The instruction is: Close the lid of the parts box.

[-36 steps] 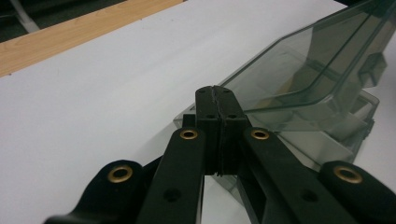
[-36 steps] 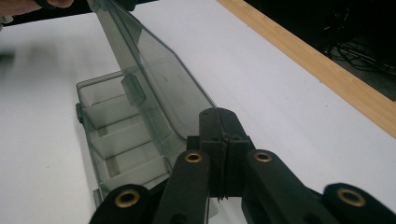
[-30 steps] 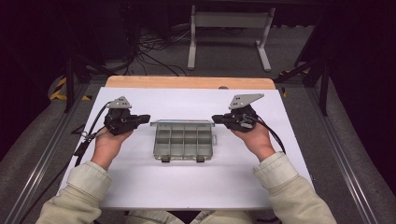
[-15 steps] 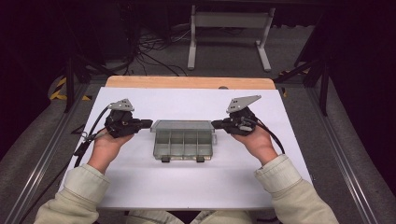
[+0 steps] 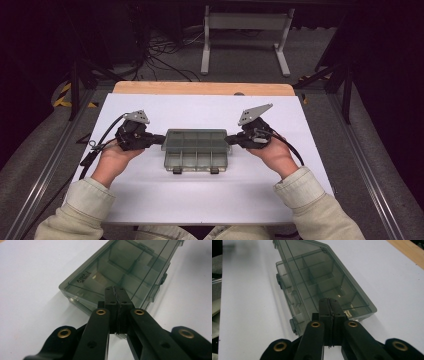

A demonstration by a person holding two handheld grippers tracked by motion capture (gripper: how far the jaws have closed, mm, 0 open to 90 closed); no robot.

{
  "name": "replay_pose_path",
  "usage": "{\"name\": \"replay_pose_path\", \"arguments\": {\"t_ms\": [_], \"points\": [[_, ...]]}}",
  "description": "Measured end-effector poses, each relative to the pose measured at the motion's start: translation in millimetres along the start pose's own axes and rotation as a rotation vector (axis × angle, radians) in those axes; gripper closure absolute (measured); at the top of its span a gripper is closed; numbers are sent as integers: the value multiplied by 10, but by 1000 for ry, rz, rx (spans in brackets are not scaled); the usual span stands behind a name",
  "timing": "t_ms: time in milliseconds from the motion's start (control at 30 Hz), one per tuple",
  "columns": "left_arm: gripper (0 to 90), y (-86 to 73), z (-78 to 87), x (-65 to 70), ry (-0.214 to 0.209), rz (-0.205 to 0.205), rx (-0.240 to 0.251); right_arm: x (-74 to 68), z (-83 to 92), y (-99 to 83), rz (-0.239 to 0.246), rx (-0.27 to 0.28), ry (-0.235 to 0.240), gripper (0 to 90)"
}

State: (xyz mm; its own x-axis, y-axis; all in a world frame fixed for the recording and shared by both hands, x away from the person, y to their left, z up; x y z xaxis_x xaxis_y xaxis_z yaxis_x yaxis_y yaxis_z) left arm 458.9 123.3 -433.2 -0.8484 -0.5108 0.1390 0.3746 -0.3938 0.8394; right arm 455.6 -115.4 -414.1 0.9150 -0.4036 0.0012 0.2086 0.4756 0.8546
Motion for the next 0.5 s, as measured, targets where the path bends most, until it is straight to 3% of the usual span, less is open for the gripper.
{"name": "replay_pose_path", "arguments": {"t_ms": [500], "points": [[896,-129,-71,85,-39,-15,-99,-158,-94,-124,-4,-89,61,900]]}}
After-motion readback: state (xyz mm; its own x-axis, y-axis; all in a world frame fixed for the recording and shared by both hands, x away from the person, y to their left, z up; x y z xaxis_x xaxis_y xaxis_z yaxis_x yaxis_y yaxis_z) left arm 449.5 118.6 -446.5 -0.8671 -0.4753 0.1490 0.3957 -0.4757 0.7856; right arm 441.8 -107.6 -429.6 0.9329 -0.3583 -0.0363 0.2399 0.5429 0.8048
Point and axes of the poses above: each handheld gripper's, and its own axes: z roughly backward along the jaws, y roughly out of its top, x roughly to its right, the point moved 10 cm from there along -z, roughly forward along the jaws, and after that the axes turned 13 degrees about x, right-handed, at the moved point
